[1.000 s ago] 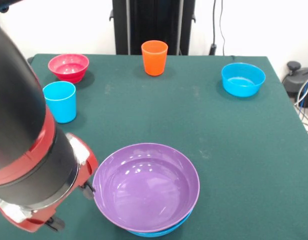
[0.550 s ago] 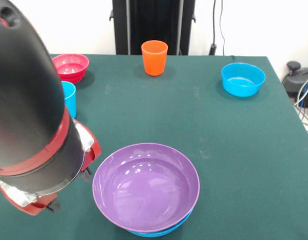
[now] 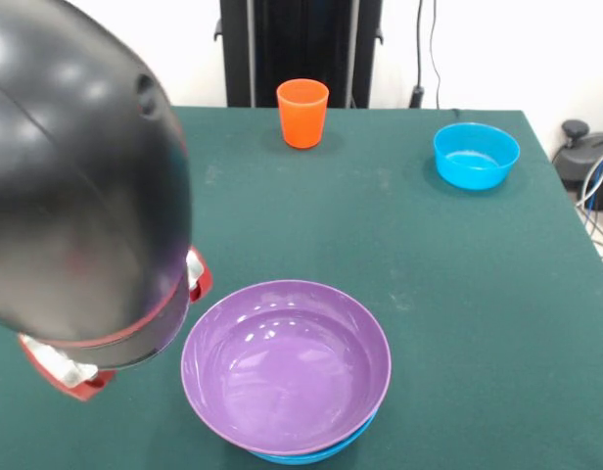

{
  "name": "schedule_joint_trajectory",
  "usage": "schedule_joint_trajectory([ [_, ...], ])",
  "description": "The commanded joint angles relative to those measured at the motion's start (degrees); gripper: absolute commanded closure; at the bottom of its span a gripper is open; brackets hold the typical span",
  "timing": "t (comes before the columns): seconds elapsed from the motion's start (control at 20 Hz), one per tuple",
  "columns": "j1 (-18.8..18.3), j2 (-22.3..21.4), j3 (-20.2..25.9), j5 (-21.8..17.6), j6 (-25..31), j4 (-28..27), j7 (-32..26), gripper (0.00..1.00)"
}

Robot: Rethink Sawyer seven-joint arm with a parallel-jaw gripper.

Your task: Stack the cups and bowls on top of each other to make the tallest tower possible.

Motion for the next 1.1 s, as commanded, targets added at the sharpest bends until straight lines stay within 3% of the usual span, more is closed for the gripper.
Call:
schedule_joint_trajectory([
  [0.05,4.14,-1.91,5.27,-15.91,9.22,-3.9,13.83,0.0],
  [0.25,6.65,-1.57,13.86,-26.1,10.63,-2.11,13.92,0.0],
  [0.55,11.88,-0.96,28.72,-44.83,13.5,4.83,10.34,0.0],
  [0.6,9.38,-1.62,24.92,-40.64,12.92,0.33,12.71,0.0],
  [0.9,10.99,-1.94,31.21,-47.01,15.18,0.57,14.4,0.0],
  [1.0,13.33,0.01,34.33,-49.7,13.06,4.01,17.01,0.0],
  [1.1,17.93,3.09,38.45,-52.37,8.25,12.06,22.4,0.0],
])
